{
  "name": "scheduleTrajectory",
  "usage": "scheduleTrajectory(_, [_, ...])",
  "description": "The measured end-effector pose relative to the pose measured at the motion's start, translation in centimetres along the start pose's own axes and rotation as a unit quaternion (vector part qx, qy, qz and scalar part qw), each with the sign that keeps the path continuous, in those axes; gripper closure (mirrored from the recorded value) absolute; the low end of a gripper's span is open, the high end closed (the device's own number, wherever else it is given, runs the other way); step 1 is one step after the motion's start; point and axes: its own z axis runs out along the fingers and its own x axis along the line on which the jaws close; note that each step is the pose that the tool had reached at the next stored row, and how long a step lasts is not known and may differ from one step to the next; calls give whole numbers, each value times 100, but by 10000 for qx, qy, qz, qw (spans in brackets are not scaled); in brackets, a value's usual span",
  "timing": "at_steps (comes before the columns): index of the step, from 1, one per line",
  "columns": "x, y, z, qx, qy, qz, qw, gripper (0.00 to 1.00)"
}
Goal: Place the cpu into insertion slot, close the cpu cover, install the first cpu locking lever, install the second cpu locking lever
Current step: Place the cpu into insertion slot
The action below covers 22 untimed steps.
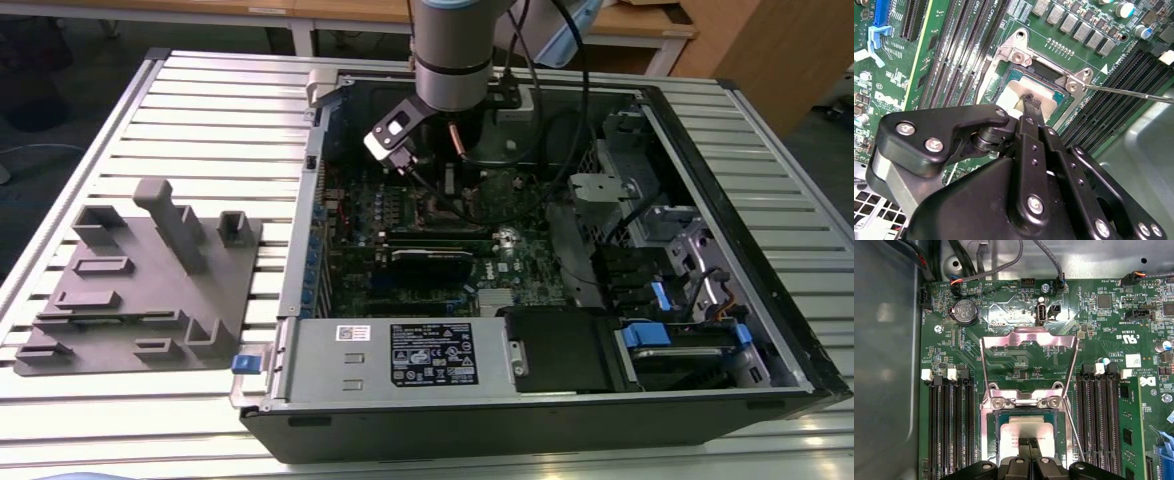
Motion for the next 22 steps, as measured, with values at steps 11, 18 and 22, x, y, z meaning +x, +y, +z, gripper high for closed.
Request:
scheduleTrajectory(11, [0, 19, -239, -2, 4, 0, 10000, 89])
scheduleTrajectory(18, [-1, 26, -331, -3, 5, 0, 10000, 89])
scheduleTrajectory(22, [-1, 40, -332, -2, 3, 0, 10000, 89])
